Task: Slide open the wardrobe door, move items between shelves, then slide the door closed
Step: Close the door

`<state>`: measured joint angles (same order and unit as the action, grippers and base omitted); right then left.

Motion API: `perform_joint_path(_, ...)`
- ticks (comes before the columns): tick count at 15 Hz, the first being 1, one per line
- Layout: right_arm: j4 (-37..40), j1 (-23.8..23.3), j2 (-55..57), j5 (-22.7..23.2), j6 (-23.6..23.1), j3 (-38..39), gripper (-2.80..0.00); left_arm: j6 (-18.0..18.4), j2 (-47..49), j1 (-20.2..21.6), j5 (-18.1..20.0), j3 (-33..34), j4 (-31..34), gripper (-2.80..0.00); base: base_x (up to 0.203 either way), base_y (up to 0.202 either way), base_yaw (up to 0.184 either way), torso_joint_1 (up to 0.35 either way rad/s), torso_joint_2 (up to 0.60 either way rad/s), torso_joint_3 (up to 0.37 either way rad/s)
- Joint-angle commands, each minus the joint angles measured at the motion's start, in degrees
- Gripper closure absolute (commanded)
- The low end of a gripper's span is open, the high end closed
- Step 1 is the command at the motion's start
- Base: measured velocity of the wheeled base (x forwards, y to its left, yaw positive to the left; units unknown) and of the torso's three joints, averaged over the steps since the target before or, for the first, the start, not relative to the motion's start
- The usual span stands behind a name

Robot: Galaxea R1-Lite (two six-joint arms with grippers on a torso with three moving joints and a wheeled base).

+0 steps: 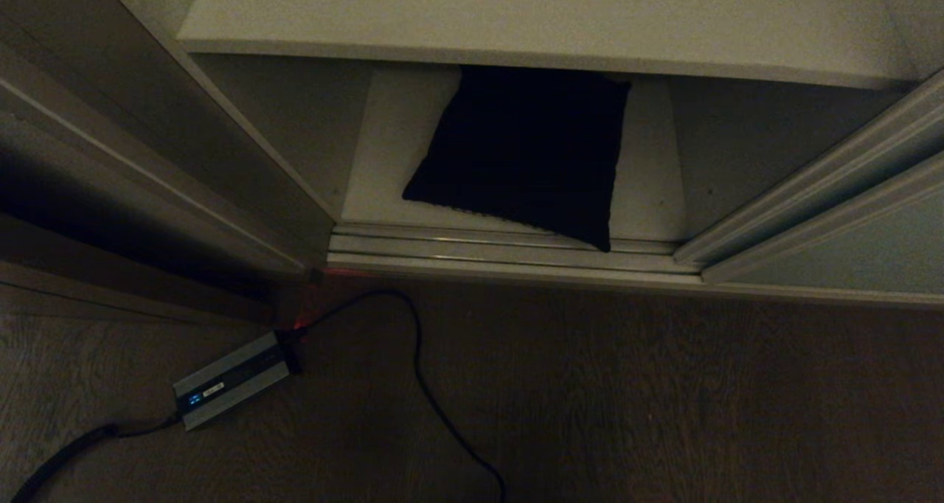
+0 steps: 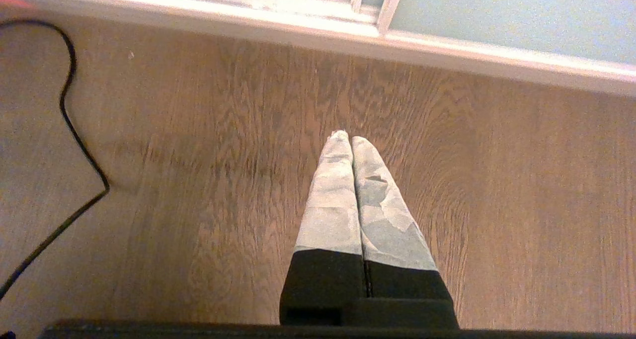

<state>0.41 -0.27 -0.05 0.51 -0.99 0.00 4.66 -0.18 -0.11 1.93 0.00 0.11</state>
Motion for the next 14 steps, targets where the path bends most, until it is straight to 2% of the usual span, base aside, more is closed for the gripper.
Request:
perform_joint_path(1, 0.02, 0.0, -0.04, 0.02, 0.02, 0.26, 0.0, 0.0, 0.18, 0.02, 0.0, 0.0, -0.09, 0.0, 0.0, 0.0, 0.0, -0.001, 0.01, 0.202)
perform_joint_path(14, 0.02, 0.0, -0.04, 0.02, -0.07, 0.26, 0.0, 0.27, 0.18, -0.07, 0.0, 0.0, -0.02, 0.0, 0.0, 0.0, 0.0, 0.003, 0.0, 0.201)
